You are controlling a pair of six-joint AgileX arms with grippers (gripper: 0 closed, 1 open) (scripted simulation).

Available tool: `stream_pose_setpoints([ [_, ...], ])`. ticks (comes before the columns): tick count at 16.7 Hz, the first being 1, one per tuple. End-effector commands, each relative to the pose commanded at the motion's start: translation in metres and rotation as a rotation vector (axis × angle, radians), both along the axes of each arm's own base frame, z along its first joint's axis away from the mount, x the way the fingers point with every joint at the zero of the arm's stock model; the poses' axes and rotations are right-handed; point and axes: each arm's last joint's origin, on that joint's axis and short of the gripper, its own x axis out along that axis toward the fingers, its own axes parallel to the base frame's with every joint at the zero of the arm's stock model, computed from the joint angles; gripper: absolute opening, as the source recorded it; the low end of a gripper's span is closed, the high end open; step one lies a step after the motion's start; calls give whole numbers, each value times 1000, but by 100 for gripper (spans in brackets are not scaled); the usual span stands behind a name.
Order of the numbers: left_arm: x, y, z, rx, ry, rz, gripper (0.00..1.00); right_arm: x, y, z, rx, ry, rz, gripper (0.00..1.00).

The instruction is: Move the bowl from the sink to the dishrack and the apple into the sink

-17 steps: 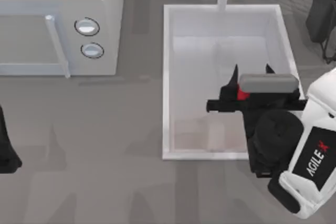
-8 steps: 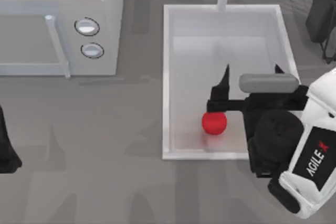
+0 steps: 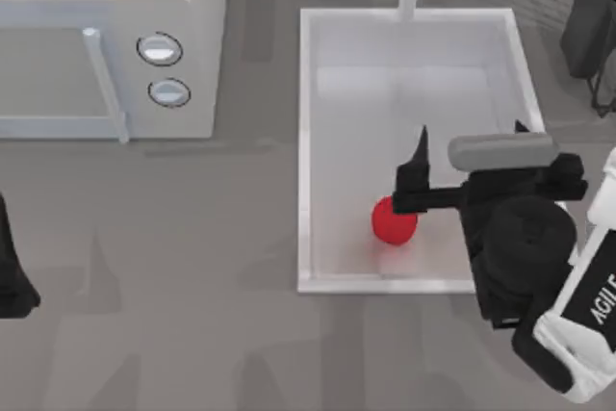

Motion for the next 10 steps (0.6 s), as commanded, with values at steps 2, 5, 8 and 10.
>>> stream_pose_setpoints([
  [2,0,0,0,0,0,0,100,-4,-18,8,-42,58,13,100],
  [5,0,0,0,0,0,0,100,-14,-56,24,-94,170,10,100],
  [8,0,0,0,0,0,0,100,-35,-99,42,-113,290,-28,100],
  [10,0,0,0,0,0,0,100,-54,-125,54,-99,331,-66,100],
])
